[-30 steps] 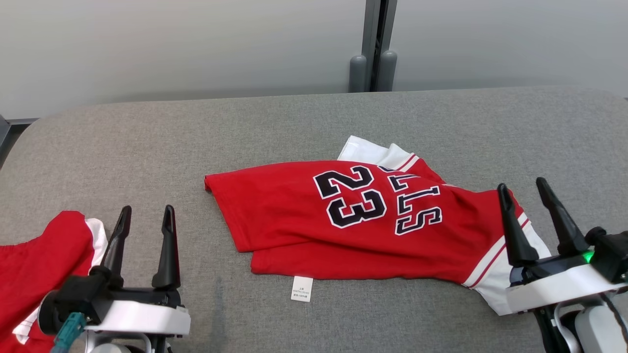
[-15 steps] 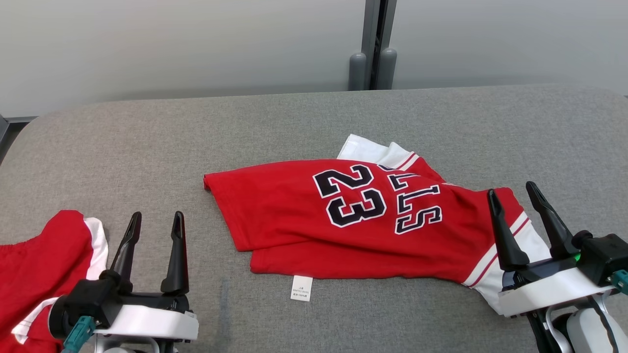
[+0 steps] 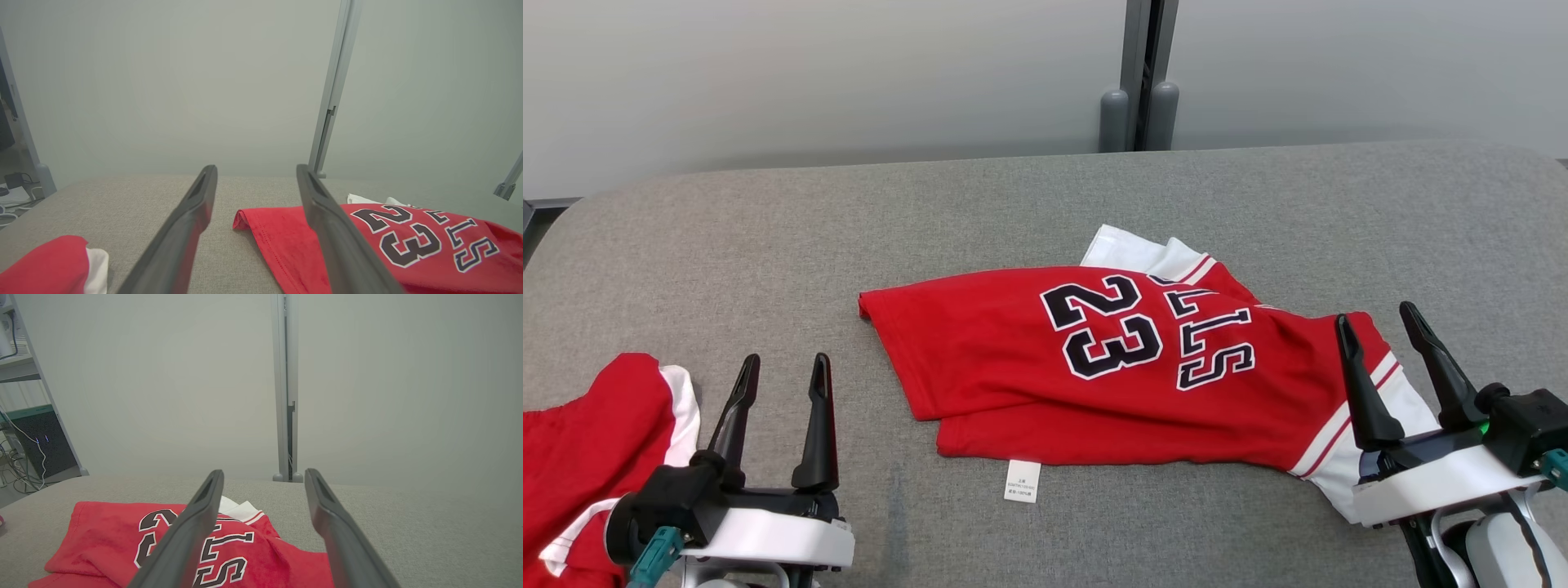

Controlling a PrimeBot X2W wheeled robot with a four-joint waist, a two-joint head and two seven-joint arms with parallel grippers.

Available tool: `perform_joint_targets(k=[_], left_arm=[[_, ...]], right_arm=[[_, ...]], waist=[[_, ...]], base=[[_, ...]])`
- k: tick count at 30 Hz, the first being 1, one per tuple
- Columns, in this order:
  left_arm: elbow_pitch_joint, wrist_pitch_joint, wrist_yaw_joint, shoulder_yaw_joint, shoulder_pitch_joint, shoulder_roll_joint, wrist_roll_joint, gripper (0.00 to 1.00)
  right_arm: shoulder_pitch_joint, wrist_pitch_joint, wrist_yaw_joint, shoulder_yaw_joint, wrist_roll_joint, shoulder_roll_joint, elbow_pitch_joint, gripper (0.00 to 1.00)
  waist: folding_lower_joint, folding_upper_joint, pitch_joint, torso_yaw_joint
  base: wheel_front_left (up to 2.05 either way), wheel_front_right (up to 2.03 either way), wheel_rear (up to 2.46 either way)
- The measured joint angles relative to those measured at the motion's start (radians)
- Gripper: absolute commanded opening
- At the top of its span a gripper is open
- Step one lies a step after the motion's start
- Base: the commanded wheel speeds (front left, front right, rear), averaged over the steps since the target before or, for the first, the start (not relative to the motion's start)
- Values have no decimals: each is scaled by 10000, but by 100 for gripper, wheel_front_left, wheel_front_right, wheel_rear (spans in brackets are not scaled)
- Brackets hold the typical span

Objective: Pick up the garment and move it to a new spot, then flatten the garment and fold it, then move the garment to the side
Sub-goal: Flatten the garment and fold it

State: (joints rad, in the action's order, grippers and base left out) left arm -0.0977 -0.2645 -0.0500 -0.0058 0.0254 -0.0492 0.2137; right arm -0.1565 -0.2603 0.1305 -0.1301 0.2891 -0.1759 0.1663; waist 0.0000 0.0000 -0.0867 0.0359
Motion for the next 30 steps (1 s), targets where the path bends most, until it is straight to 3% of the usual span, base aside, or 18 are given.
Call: perform_joint_targets(k=[21,30], left_arm=[[-380,0,-75,-207,22,2,73,100],[-1051,0,-297,-683,214,-2,221,100]], right_arm=[[-42,0,0,123,31,-48,171,100],[-35,0,2,777,261,-546,878,100]], waist=[[-1,0,-55,174],[-1,0,-227,448]], base=[[0,0,0],[0,0,0]])
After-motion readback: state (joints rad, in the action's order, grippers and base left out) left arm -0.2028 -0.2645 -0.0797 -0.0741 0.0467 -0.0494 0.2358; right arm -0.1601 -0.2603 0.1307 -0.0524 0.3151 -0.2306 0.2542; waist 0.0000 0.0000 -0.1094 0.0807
